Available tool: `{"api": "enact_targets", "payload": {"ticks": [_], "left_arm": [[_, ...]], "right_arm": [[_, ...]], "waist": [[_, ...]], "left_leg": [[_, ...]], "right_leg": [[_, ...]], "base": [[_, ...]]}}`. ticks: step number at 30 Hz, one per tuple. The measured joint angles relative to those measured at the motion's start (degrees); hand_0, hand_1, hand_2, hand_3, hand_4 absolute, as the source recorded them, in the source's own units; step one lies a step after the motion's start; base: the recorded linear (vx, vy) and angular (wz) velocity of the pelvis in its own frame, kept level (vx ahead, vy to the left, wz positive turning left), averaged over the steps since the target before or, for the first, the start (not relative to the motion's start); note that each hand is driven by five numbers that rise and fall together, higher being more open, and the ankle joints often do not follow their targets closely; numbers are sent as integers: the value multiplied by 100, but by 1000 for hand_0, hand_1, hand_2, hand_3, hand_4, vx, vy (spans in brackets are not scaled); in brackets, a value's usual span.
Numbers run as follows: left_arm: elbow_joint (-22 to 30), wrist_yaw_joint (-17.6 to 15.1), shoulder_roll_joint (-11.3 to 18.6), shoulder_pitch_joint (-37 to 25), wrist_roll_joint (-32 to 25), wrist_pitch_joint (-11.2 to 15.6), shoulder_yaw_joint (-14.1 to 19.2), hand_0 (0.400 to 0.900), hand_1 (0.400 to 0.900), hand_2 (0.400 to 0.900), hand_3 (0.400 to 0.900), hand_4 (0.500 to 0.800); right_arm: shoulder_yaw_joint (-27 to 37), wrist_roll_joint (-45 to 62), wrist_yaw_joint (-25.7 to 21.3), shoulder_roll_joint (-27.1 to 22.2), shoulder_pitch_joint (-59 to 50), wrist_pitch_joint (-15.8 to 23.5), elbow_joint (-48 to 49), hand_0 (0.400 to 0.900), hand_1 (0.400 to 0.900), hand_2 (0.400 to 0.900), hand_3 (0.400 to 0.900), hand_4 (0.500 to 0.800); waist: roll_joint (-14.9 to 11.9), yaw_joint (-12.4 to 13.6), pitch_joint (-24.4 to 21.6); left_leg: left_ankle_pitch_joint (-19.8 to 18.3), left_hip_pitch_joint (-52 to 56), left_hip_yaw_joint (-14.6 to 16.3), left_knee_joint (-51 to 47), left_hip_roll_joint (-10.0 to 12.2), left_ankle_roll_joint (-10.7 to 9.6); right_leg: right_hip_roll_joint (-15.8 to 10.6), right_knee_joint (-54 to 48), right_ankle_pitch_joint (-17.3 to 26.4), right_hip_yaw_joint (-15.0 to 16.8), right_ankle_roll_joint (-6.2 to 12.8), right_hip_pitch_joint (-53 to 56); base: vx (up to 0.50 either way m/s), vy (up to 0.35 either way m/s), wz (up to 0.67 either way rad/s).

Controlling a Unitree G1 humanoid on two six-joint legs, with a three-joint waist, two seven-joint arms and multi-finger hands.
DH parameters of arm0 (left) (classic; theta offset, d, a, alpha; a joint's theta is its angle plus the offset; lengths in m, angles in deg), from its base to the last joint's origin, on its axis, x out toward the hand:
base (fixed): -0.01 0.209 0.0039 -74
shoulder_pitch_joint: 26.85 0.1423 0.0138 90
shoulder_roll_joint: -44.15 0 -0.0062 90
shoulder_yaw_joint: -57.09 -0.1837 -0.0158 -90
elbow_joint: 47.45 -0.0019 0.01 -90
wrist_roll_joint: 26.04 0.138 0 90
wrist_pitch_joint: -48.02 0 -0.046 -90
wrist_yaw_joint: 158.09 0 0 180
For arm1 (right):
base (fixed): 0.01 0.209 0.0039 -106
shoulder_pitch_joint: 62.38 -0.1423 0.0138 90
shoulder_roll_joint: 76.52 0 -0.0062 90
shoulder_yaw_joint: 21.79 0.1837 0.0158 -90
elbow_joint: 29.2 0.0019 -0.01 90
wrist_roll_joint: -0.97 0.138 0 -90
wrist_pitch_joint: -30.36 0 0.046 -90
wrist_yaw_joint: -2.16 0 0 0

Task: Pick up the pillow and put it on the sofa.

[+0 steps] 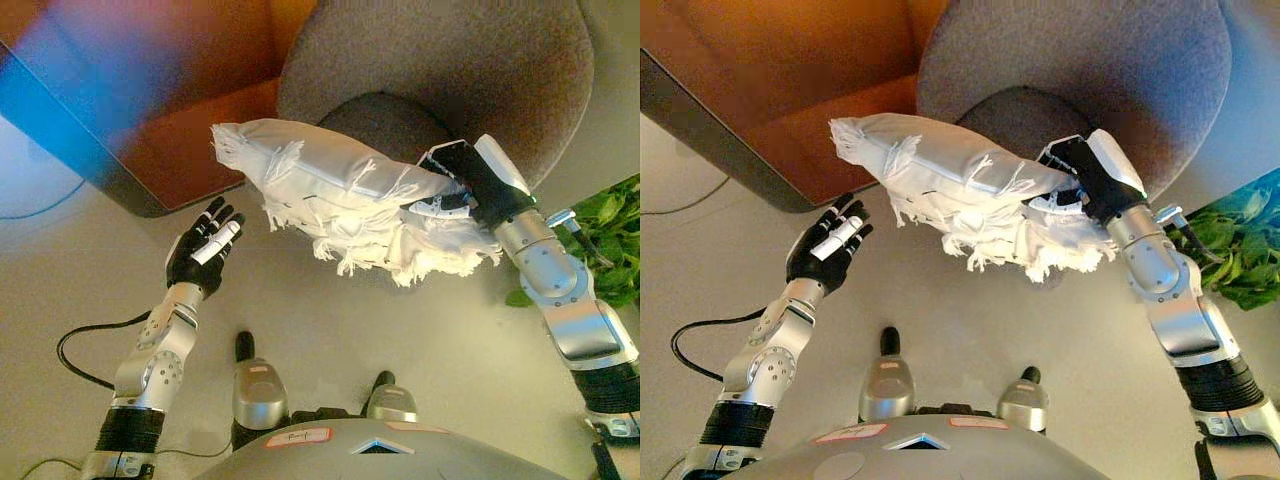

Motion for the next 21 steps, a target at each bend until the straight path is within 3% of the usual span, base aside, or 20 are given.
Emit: {"api": "enact_targets", "payload": {"ticks": [8, 17, 20, 21], "left_arm": [[33, 378, 67, 395, 2, -408, 233, 900, 900, 900, 900, 800], [211, 927, 569, 668, 3, -672, 559, 900, 900, 900, 900, 800], [274, 1118, 729, 676, 1, -705, 567, 900, 900, 900, 900, 800], [299, 1147, 788, 654, 1, -736, 568, 900, 900, 900, 900, 800]], "right_arm": [[-134, 565, 138, -331, -523, -411, -1132, 400, 400, 400, 400, 500], [-776, 904, 101, -300, -1569, -569, -2959, 400, 400, 400, 400, 500], [-1099, 1038, 3, -301, -2179, -562, -3974, 400, 400, 400, 400, 500], [-1188, 1092, -34, -304, -2397, -537, -4429, 447, 447, 447, 447, 528]], "waist": [[-174, 316, -216], [-462, 897, -165], [-522, 1048, -137], [-553, 1102, -121]], "left_leg": [[70, 91, -173, -183, 17, -49], [111, 112, -372, -238, 45, -88], [145, 74, -523, -255, 60, -93], [151, 67, -551, -249, 65, -99]], "right_leg": [[90, -146, 4, -306, 5, 238], [175, -233, 23, -652, -20, 449], [228, -248, 47, -855, -53, 543], [248, -273, 48, -918, -51, 560]], "base": [[121, -76, 11], [117, -52, 15], [124, -177, 30], [60, -199, 21]]}}
